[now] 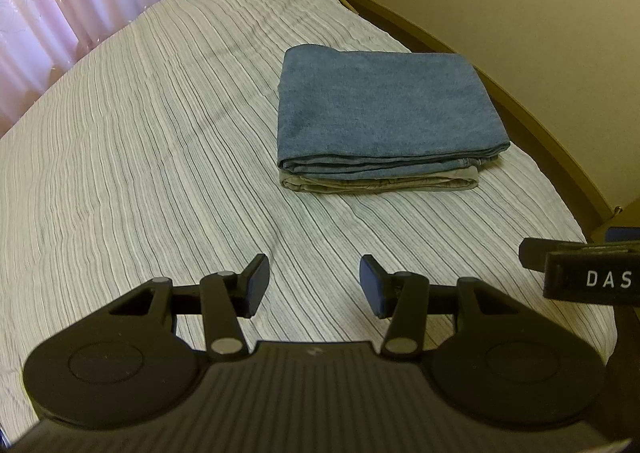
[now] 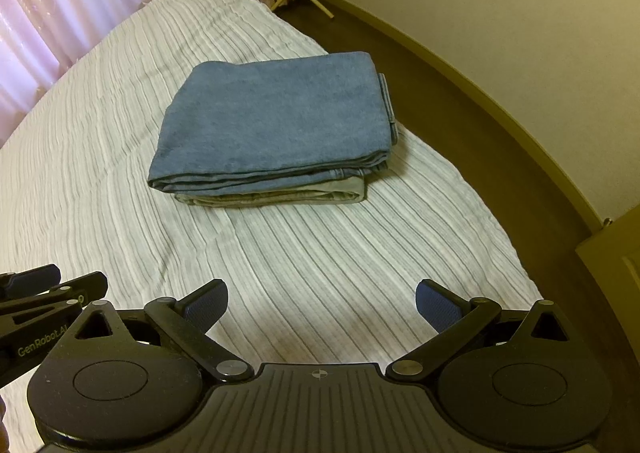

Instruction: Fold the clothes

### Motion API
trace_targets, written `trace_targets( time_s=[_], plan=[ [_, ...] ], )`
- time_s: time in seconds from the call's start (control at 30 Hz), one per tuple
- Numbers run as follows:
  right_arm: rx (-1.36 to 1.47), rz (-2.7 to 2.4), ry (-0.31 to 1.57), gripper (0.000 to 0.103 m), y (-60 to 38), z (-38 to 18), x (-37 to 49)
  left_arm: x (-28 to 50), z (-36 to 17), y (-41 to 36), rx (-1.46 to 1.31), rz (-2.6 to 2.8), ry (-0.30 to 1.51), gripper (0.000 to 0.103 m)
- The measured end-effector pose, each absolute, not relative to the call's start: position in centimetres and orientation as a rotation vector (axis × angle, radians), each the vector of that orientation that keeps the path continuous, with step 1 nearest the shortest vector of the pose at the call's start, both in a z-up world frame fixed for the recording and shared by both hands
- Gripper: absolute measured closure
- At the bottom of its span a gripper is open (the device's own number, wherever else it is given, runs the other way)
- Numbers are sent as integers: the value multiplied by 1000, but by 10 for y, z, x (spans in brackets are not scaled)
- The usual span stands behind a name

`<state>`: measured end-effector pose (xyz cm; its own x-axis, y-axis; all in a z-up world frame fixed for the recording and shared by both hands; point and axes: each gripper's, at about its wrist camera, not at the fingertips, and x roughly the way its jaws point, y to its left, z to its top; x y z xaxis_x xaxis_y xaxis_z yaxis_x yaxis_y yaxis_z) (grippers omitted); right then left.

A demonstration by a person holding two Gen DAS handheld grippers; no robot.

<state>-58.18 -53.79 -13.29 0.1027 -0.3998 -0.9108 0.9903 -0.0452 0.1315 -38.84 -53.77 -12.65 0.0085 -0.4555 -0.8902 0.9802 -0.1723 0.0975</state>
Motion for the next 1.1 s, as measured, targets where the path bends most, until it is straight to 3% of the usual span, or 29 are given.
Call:
trace_targets(
  time_s=[1.1],
  plan=[
    [1022,-1303,798,1,-558,-144,-604,-416,-136,-551,1021,-1435,725,57]
  ],
)
